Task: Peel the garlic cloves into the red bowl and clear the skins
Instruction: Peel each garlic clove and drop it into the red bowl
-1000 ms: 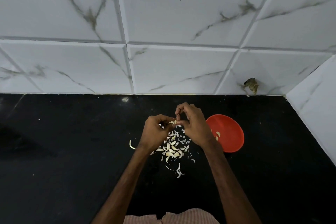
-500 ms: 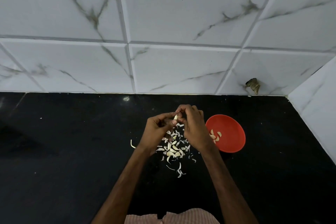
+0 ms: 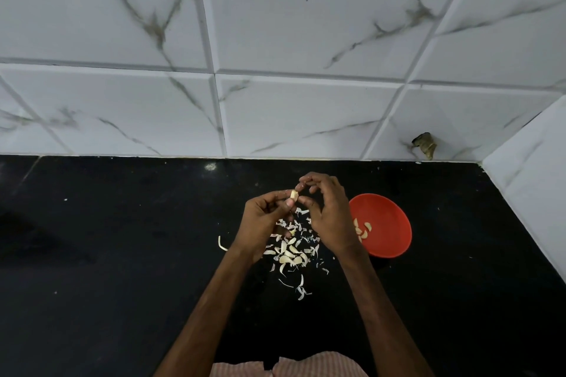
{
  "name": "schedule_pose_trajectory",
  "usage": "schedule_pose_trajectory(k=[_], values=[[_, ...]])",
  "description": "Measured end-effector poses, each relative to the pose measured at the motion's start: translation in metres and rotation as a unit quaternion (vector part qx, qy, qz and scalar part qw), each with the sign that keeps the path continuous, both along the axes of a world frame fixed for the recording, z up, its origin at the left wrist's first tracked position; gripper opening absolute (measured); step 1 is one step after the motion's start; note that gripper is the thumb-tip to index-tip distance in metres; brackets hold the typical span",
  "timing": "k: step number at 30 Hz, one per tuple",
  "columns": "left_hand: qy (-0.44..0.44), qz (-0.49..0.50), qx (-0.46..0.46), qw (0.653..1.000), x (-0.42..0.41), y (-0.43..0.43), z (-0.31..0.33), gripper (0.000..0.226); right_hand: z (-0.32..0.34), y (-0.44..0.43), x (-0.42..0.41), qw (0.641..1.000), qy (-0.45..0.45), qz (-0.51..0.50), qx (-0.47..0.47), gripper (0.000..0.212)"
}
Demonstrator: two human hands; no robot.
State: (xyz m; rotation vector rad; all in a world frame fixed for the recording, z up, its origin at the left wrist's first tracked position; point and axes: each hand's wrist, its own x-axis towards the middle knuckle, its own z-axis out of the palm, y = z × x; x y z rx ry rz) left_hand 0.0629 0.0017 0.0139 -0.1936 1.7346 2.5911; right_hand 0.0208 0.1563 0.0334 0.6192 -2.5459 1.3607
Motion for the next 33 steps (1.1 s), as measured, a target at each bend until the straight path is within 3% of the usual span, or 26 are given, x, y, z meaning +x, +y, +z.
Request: schedule_pose_trajectory(k=[8, 14, 18, 24, 33], values=[[-0.004, -0.005, -0.06, 0.998, 0.004, -0.003, -0.001, 0.018, 0.006, 0.003, -0.004, 0.994, 0.089, 0.003, 0.059, 0.036], [0.005, -0.013, -0.13, 0.991, 0.004, 0.001, -0.003, 0.019, 0.004, 0.004, -0.002, 0.984, 0.132, 0.004, 0.122, 0.04], [0.012, -0.009, -0.17, 0.985, 0.002, 0.002, -0.004, 0.018, 0.0, 0.002, 0.001, 0.984, 0.099, 0.021, 0.148, 0.056], [0.025, 0.014, -0.225, 0.974, -0.001, 0.007, -0.01, 0.018, -0.009, -0.001, 0.002, 0.981, -0.003, 0.028, 0.192, 0.053], [-0.013, 0.072, -0.114, 0.991, -0.003, 0.01, -0.008, 0.016, -0.019, -0.006, 0.007, 0.987, 0.013, 0.012, 0.161, 0.051]])
